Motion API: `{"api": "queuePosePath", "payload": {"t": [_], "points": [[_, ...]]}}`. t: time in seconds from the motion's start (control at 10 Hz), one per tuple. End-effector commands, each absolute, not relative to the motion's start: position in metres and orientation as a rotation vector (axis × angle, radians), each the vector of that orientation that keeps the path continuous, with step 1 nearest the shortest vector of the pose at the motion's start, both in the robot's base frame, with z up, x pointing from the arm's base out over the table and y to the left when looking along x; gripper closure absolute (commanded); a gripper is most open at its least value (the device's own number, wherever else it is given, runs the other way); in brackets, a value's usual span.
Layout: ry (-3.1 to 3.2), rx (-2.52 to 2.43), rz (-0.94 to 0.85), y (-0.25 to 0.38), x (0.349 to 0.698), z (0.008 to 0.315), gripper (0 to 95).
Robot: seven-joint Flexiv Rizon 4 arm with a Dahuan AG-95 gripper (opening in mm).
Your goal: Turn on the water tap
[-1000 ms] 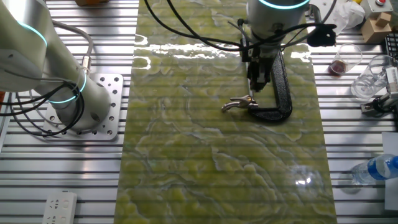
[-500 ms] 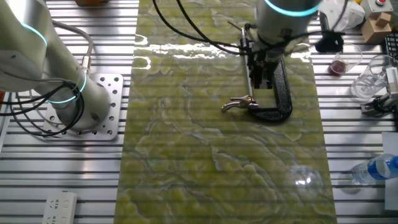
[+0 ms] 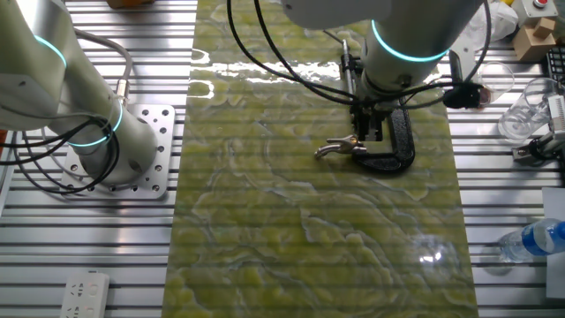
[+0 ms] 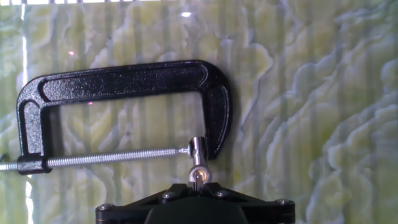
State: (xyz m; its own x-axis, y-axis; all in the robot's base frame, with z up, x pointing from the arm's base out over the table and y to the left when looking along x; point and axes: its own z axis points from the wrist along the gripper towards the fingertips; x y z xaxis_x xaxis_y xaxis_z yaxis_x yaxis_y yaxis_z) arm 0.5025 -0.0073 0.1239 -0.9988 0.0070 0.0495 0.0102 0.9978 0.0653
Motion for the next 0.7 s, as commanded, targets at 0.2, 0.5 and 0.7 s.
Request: {"api": "queuePosePath", "payload": {"t": [0.2,0.5,0.7], "points": [[-3.085,0.002,-0.097,-0.0075,0.5031,0.1245,95.0],[-3.091,-0.006,-0.079,-0.0074,0.5032,0.1246,95.0],[-3.09,-0.016,-0.079,-0.0075,0.5032,0.1246,95.0]]}}
